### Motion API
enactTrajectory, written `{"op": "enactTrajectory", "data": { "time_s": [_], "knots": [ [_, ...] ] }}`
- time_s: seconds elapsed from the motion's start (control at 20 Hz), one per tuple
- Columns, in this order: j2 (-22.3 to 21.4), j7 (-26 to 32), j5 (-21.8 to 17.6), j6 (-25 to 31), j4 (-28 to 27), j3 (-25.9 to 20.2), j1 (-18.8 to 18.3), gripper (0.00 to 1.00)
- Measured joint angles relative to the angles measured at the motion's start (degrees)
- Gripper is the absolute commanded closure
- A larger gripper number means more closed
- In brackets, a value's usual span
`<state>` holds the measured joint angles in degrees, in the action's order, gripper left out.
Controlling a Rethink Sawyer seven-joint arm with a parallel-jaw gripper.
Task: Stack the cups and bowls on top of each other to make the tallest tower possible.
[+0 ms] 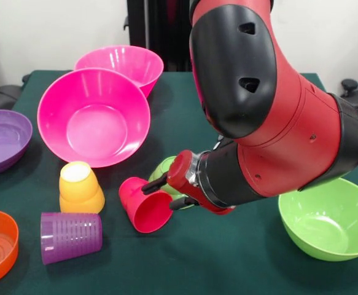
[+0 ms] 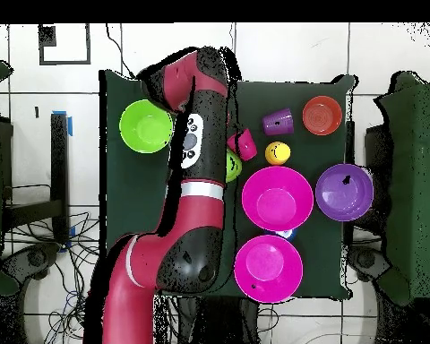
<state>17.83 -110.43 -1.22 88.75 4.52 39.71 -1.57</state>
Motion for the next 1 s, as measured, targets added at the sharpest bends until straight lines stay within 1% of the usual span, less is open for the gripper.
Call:
{"op": "enactTrajectory", "data": {
  "time_s": [0.45,0.8,1.0],
  "knots": [
    [0.5,0.0,0.5,0.0,0.0,0.3,-0.2,0.00],
    [1.9,0.0,1.3,0.0,0.0,0.5,-1.0,0.00],
    [2.0,0.0,1.3,0.0,0.1,1.0,-1.4,0.00]
  ]
}}
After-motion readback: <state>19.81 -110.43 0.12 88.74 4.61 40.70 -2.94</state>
